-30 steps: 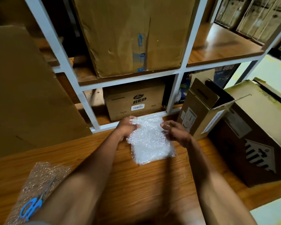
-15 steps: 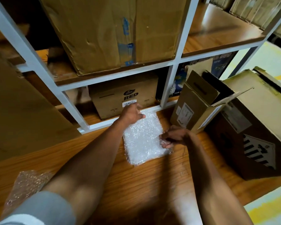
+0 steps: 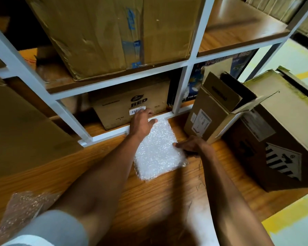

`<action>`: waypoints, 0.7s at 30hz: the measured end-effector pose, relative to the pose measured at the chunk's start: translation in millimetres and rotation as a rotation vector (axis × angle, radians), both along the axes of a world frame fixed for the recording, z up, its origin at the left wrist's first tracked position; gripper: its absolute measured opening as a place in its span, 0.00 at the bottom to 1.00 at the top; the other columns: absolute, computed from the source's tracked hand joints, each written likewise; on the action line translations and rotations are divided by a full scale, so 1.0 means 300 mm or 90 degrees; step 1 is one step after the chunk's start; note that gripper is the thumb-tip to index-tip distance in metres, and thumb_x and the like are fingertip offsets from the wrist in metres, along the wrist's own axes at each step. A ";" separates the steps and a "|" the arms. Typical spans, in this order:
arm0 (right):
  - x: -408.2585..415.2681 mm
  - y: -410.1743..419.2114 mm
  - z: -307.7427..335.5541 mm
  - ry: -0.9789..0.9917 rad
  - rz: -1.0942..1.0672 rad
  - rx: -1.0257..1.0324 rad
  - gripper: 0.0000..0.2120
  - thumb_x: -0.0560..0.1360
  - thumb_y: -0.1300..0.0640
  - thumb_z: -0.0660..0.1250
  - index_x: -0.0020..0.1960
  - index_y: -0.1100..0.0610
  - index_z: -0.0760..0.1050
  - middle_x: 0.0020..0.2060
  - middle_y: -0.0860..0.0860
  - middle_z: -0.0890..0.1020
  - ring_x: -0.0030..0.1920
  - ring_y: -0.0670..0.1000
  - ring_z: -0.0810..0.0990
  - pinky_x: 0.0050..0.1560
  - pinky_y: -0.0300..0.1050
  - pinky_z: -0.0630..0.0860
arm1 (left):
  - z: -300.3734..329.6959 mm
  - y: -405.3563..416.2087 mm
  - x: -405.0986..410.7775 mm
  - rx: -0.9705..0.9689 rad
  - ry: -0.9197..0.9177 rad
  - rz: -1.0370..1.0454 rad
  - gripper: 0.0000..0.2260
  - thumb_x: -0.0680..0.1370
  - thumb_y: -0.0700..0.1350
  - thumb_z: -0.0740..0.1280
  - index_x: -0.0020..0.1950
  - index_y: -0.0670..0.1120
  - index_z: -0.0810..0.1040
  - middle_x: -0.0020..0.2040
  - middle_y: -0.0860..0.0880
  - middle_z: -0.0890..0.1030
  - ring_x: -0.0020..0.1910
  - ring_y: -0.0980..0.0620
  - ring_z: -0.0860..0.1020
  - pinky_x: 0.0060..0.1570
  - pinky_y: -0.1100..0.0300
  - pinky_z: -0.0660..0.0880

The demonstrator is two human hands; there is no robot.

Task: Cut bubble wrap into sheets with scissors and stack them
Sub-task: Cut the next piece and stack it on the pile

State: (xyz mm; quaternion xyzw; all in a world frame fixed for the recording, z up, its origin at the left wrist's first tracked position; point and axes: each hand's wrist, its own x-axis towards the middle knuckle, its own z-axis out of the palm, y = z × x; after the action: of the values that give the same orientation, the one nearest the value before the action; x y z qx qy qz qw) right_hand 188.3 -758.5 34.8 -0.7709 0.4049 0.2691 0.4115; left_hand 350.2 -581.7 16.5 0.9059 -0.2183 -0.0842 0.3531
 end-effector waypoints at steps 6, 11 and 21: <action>0.034 0.126 0.006 -0.358 0.078 -0.267 0.12 0.82 0.44 0.69 0.47 0.51 0.74 0.40 0.50 0.81 0.40 0.50 0.82 0.41 0.46 0.80 | -0.014 0.078 -0.114 0.024 -0.195 0.015 0.05 0.81 0.52 0.68 0.52 0.52 0.79 0.56 0.51 0.78 0.60 0.48 0.74 0.56 0.50 0.74; 0.045 0.228 -0.077 -0.395 0.288 -0.376 0.13 0.82 0.53 0.69 0.66 0.50 0.76 0.64 0.53 0.77 0.55 0.56 0.81 0.51 0.52 0.81 | -0.032 0.112 -0.177 0.090 -0.220 -0.031 0.07 0.82 0.49 0.68 0.59 0.52 0.79 0.59 0.52 0.79 0.60 0.49 0.75 0.58 0.51 0.74; 0.061 0.241 -0.136 -0.312 0.267 -0.394 0.22 0.86 0.50 0.60 0.79 0.52 0.67 0.75 0.59 0.69 0.69 0.60 0.75 0.64 0.54 0.78 | -0.064 0.183 -0.203 0.254 -0.217 -0.084 0.17 0.84 0.55 0.63 0.72 0.55 0.76 0.75 0.51 0.70 0.75 0.48 0.64 0.69 0.45 0.65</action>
State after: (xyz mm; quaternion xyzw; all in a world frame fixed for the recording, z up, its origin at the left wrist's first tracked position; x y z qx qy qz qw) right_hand 206.6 -686.2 -6.1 -0.9641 0.1919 0.0221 0.1820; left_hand 289.4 -526.7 -2.7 0.9423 -0.3125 0.0056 0.1197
